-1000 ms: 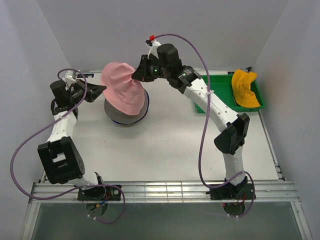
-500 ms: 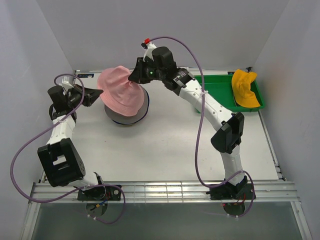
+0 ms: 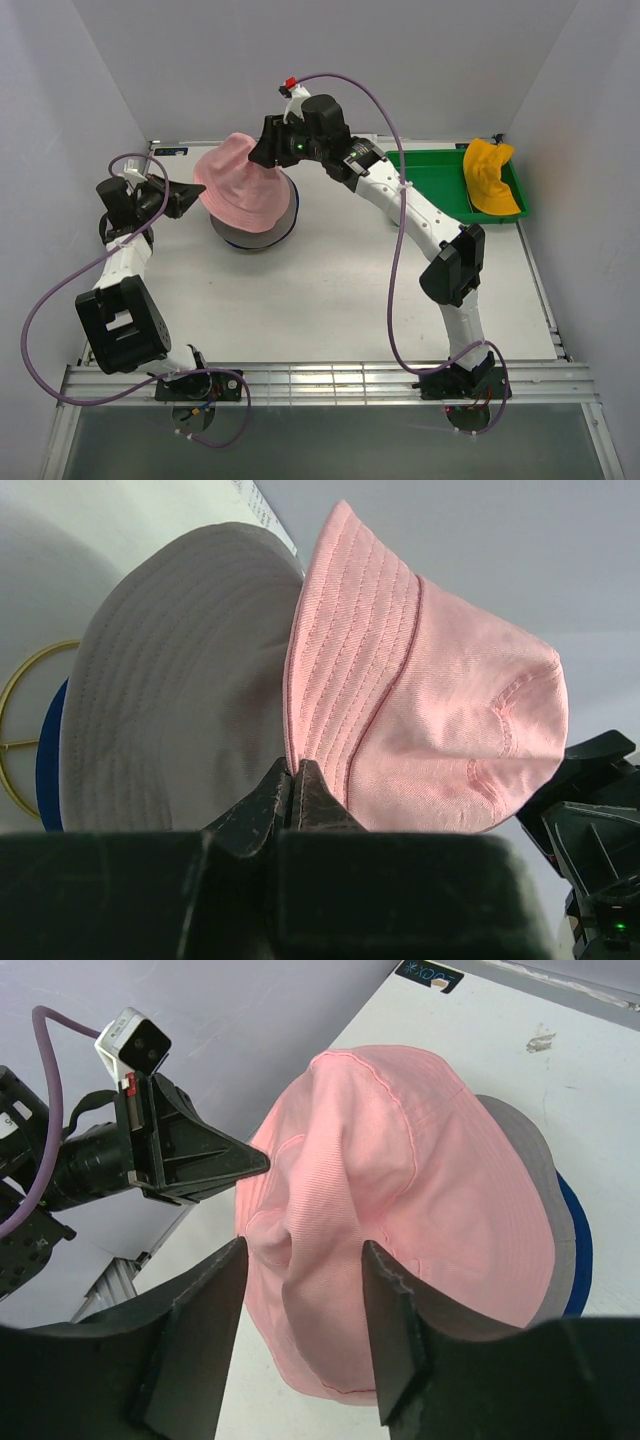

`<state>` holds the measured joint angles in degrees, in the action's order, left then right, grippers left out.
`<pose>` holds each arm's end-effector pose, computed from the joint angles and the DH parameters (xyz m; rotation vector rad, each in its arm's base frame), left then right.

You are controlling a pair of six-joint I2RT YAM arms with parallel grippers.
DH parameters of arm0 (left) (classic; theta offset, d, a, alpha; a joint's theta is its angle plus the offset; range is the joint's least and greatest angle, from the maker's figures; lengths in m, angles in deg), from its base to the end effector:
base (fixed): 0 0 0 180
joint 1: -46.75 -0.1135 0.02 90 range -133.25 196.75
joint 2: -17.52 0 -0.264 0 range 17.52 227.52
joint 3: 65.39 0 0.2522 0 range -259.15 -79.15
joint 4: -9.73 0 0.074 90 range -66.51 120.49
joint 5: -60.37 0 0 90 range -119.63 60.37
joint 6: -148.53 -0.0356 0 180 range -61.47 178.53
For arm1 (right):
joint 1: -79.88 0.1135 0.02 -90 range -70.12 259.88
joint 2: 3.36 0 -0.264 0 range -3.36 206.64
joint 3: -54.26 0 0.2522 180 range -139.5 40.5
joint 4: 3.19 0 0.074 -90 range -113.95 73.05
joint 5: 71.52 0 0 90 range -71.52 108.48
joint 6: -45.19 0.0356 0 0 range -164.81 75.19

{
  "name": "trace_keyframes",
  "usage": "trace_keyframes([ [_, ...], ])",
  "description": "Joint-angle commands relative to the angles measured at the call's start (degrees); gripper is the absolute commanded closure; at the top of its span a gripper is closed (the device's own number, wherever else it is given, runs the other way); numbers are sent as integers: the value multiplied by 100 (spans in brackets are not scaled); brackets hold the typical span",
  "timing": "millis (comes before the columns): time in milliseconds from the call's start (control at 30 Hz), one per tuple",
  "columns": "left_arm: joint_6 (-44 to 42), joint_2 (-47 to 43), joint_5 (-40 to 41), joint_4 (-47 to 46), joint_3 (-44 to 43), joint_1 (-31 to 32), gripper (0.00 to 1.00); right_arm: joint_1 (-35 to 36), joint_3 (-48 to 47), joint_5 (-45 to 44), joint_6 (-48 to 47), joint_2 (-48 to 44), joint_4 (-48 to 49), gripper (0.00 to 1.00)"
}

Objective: Stack the hats

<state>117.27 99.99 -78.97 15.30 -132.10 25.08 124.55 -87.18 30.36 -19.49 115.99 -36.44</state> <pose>0.3061 0.0926 0.2714 -0.7791 1.8546 -1.2526 0.3432 0.3496 0.4174 -0.4749 1.8278 1.0474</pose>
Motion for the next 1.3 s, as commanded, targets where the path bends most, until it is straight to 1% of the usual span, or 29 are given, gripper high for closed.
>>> trace_keyframes([
  [0,-187,-100,74,-78,83,-74,100,25,-73,-150,-89,-245,252,44],
  [33,-222,-100,74,-87,92,-83,100,16,-56,-142,-80,-298,252,42],
  [167,-328,-65,83,-78,144,-100,100,-115,172,-37,104,-482,287,40],
  [433,-477,23,65,-87,215,-109,100,-633,1227,534,754,-904,761,40],
  [500,-495,40,65,-87,215,-109,100,-757,1533,867,956,-913,1015,41],
  [567,-504,49,65,-96,215,-109,100,-906,1675,1183,1229,-870,1166,41],
  [667,-513,76,74,-104,215,-109,100,-1003,1781,1404,1414,-703,1263,42],
  [800,-513,84,83,-87,206,-109,100,-1074,1834,1633,1668,-317,1403,43],
  [967,-609,119,144,-25,188,-118,100,-1197,2185,1853,2046,-96,1868,43],
  [1033,-636,137,144,-8,197,-109,100,-1249,2282,1853,2143,-44,1878,43],
  [1100,-636,137,153,1,197,-109,100,-1285,2536,1818,2179,-52,1904,43],
  [1267,-671,146,171,36,188,-109,100,-1460,3450,1993,2512,-210,2721,39],
])
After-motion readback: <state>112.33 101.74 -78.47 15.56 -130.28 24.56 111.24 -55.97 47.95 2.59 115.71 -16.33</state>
